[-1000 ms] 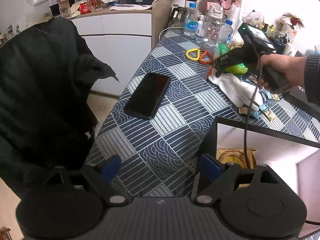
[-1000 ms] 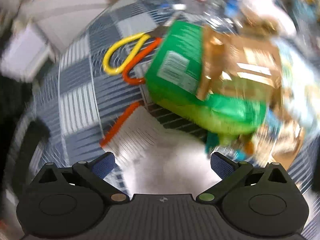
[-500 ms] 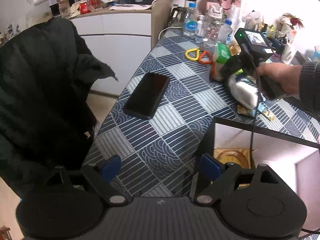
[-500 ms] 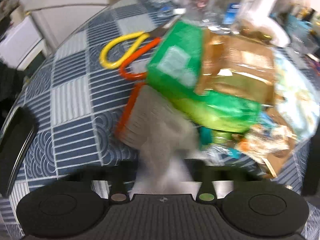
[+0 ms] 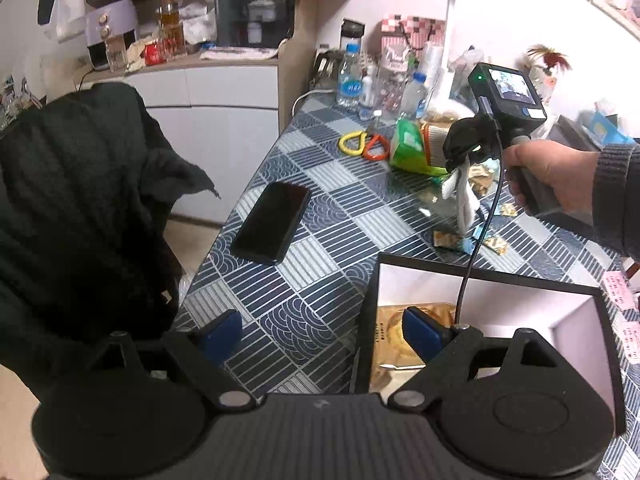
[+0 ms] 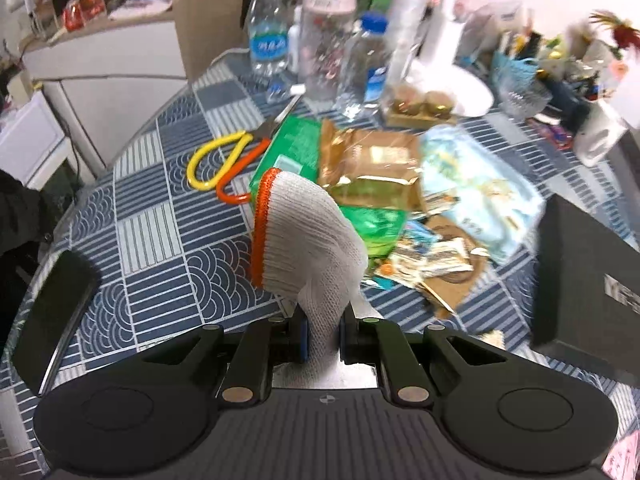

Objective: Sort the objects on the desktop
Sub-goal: 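Carry the held glove with the right gripper toward the open white box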

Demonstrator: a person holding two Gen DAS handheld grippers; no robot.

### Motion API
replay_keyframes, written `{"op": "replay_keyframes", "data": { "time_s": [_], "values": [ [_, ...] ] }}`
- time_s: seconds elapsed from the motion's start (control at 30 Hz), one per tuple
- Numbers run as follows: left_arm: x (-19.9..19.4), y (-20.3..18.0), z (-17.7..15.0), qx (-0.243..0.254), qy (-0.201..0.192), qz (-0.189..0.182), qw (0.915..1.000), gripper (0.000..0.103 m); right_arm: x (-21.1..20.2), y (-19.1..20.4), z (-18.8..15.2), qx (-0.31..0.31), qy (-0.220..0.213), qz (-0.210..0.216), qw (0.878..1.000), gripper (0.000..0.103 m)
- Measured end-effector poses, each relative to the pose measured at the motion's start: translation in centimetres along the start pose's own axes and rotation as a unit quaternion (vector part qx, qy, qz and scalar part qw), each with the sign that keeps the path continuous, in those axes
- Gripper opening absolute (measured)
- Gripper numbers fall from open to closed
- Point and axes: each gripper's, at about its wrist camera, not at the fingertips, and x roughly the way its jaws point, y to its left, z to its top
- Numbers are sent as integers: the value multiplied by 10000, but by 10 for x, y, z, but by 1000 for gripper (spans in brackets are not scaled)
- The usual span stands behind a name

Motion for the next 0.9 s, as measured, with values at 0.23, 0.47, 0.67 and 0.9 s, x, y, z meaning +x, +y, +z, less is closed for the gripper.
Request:
{"op": "replay_keyframes", "data": {
  "time_s": [0.23,0.47,0.67,0.9],
  "values": [
    [-28,-4,-11,-57,-34,-207,9998,103,-47,-11,-11,213,-260,-142,9993,14],
    [-58,-14,-22,29,-148,-404,9991,103,-84,-18,-30,430,-491,-261,9975,14],
    [-80,-21,-30,180,-313,-457,9983,103,-109,-21,-47,591,-630,-266,9959,14],
    [-98,-22,-39,284,-434,-484,9975,103,-133,-21,-65,705,-807,-291,9938,14]
  ]
}}
